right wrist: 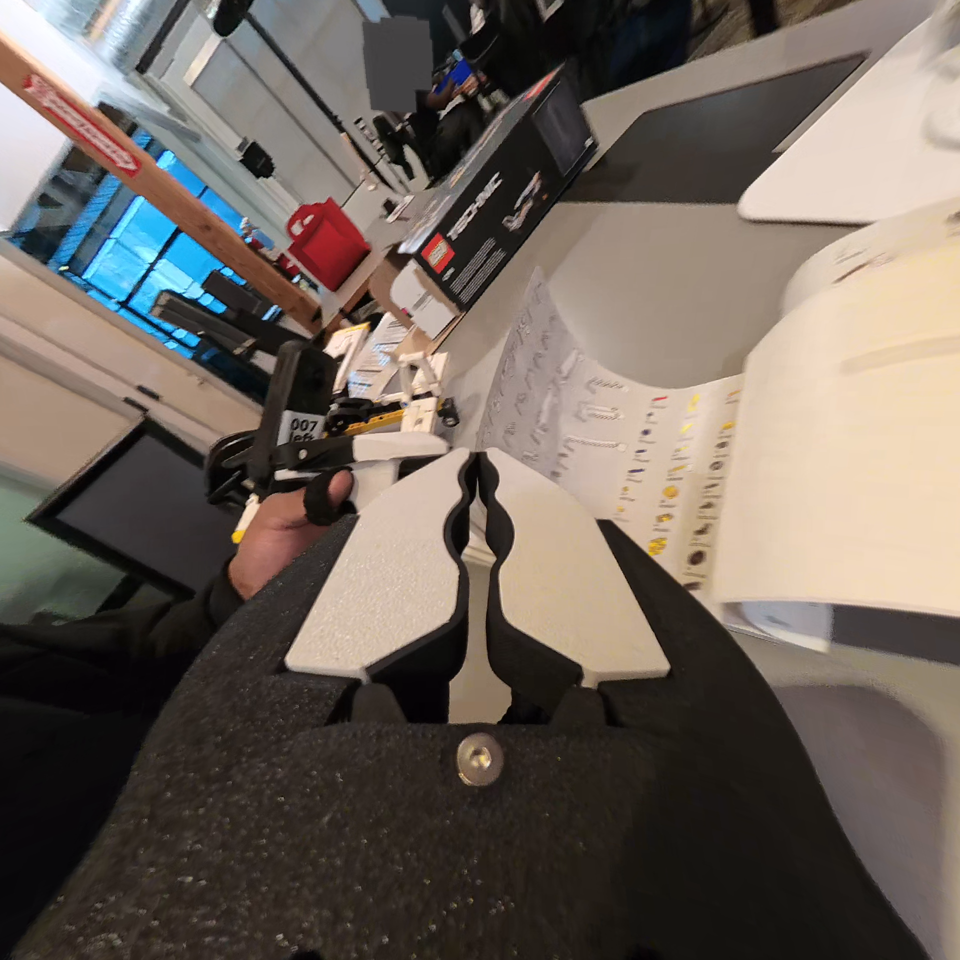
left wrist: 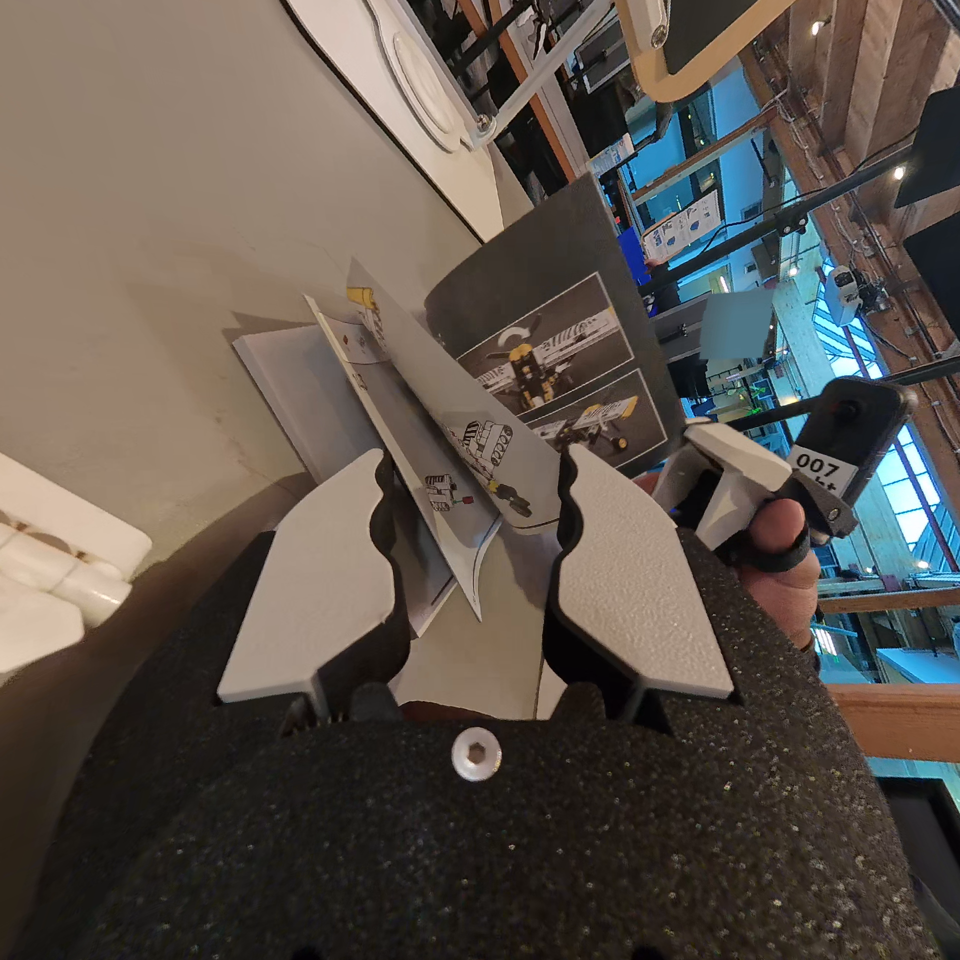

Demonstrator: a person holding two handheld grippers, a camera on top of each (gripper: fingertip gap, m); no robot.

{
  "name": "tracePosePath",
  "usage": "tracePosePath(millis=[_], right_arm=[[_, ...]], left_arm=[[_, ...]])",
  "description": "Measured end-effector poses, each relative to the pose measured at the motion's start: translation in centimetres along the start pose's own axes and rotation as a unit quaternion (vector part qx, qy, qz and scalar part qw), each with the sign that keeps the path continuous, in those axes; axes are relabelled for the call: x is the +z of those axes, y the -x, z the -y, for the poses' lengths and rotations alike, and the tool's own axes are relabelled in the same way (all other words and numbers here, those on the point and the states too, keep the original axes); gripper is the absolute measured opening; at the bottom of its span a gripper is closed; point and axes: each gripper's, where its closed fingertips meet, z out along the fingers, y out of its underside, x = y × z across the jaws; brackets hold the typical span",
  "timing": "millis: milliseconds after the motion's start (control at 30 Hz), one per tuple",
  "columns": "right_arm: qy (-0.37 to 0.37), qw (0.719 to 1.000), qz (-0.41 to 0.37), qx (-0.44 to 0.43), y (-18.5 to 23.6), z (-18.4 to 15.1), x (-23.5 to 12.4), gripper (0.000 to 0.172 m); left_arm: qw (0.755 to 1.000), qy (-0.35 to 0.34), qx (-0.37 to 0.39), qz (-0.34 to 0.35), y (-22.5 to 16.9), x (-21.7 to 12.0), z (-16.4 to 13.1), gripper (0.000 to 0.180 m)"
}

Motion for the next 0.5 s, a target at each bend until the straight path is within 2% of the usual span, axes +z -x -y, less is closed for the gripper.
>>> tracePosePath(millis=[233,500], right_arm=[[-0.051,0.992,-0.113,-0.028,-4.1,3.2,-3.6,0.000],[-0.102,0.962,-0.253,-0.018,-10.8,5.1,-8.2,0.000]], left_arm=[[1.000,-0.007,-0.002,0.001,0.0,-0.1,0.2,0.062],[1.000,-0.004,-0.005,-0.001,0.0,-0.1,0.1,0.062]])
